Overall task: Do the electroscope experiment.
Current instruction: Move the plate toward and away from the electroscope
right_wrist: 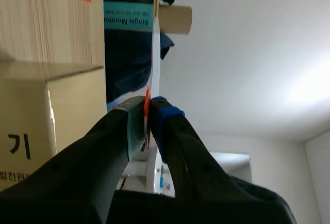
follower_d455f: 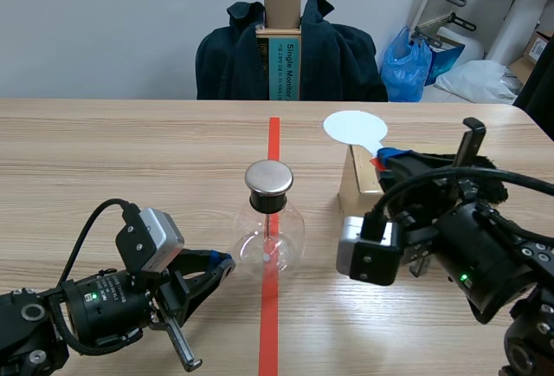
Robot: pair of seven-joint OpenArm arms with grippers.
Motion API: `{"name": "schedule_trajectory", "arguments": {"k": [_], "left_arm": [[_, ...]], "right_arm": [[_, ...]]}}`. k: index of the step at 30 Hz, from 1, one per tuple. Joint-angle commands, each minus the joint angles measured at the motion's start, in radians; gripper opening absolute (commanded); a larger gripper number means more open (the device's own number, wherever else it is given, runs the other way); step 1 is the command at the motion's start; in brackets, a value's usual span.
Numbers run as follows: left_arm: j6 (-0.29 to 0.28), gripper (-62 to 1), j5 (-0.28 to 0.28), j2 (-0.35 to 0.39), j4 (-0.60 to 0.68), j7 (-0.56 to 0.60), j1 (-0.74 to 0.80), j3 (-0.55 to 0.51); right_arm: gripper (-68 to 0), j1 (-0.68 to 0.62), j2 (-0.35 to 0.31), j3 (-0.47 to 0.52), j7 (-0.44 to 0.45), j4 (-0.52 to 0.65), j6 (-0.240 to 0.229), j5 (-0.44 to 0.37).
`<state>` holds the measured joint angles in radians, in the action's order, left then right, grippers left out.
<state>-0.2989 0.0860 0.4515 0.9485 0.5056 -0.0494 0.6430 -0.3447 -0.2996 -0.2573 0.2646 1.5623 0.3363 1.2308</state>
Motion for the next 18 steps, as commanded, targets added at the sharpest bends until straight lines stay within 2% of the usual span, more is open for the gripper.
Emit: {"name": "schedule_trajectory", "arguments": {"k": [1, 4, 8, 18], "left_arm": [[-0.002, -59.0, 0.008, -0.007, 0.013, 0.018, -0.003, -0.004], [-0.002, -59.0, 0.008, -0.007, 0.013, 0.018, -0.003, -0.004], [-0.002, -59.0, 0.008, -0.007, 0.013, 0.018, -0.003, -0.004], [-0.002, -59.0, 0.008, -0.007, 0.013, 0.018, -0.003, -0.004]], "right_arm": [[-66.7, 0.007, -0.011, 0.004, -0.023, 0.027, 0.014, -0.004], [-66.7, 0.007, -0.011, 0.004, -0.051, 0.027, 0.014, -0.004], [-66.7, 0.007, -0.011, 0.004, -0.037, 0.027, 0.014, -0.004], [-66.7, 0.01, -0.011, 0.004, 0.185, 0.027, 0.014, -0.003]]}}
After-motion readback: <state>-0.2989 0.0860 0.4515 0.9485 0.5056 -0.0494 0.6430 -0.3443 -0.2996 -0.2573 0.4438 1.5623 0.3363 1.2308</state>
